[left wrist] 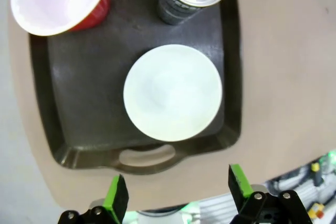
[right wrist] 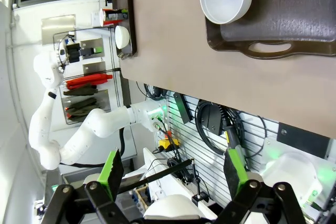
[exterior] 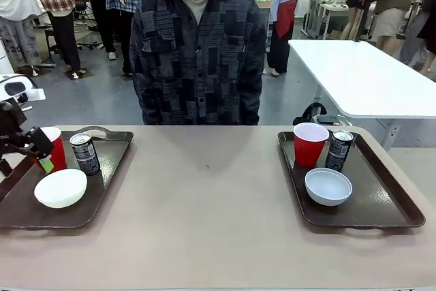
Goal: Prepare tableware on both trays.
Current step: Pick up a Picnic Bowl from the table and place it on a Handle tray.
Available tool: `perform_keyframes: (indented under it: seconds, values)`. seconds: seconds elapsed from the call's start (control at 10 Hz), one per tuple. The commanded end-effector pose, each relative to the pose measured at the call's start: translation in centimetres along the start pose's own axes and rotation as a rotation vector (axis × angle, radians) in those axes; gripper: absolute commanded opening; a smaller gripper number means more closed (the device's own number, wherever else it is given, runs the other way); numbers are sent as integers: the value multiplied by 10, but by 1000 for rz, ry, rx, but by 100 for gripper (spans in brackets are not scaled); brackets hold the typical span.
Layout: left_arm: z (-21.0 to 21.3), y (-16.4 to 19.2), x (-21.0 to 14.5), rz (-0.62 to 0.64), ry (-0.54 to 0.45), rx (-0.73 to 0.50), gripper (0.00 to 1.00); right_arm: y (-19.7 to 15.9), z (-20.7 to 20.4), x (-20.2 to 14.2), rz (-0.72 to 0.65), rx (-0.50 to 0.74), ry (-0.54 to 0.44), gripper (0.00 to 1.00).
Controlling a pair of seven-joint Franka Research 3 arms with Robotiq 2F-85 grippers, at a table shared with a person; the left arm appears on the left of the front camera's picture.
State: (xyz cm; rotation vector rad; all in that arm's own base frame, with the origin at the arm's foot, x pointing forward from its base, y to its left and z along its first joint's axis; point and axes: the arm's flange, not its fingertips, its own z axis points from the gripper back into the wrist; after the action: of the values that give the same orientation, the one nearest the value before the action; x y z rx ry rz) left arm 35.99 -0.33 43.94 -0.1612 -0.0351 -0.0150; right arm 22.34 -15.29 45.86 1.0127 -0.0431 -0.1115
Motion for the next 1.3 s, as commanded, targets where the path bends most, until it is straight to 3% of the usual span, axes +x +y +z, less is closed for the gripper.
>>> perform_keyframes:
  seconds: [0.0, 0.1, 0.4, 0.5, 0.7, 0.9, 1.2]
  values:
    - [23, 43, 5, 26, 49, -349, 100, 1, 0, 1, 19, 27, -8, 100]
    - [35, 71, -2, 76, 31, -507, 100, 1, 0, 1, 19, 27, -8, 100]
    - [57, 139, -8, 162, 12, -734, 100, 1, 0, 1, 19, 27, -8, 100]
    - [59, 163, -12, 183, -45, -790, 100, 1, 0, 1, 19, 27, -8, 100]
    - [61, 194, -22, 157, -83, -858, 100, 1, 0, 1, 19, 27, -8, 100]
    - [60, 221, -29, 50, -115, -919, 100, 1, 0, 1, 19, 27, -8, 100]
    - [63, 243, -28, -47, -135, -922, 100, 1, 0, 1, 19, 27, -8, 100]
